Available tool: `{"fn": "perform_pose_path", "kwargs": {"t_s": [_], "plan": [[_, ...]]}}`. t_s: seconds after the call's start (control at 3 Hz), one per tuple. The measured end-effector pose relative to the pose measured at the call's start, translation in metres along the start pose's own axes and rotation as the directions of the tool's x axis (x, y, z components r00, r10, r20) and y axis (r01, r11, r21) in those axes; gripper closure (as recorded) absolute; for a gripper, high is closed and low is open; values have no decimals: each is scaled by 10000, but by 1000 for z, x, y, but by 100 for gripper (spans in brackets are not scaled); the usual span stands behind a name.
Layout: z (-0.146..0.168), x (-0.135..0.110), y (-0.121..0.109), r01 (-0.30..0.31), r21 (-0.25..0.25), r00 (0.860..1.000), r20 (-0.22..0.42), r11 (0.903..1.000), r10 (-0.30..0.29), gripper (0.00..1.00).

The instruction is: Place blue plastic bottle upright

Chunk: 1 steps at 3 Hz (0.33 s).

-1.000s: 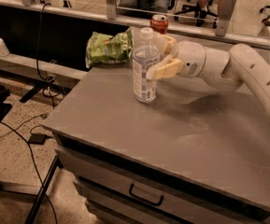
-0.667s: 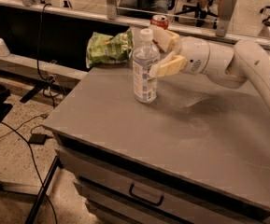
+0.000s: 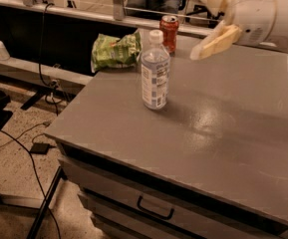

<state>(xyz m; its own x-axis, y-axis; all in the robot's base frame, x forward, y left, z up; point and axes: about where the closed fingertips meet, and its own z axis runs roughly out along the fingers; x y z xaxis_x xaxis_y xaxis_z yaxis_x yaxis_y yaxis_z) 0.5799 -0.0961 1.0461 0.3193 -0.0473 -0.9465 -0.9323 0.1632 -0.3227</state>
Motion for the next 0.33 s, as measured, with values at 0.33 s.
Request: {"fn": "perform_pose_path", "kwargs": {"t_s": [0.33], "plan": [[-15, -18, -8, 564, 268, 9980, -314, 9980, -556, 0]]}}
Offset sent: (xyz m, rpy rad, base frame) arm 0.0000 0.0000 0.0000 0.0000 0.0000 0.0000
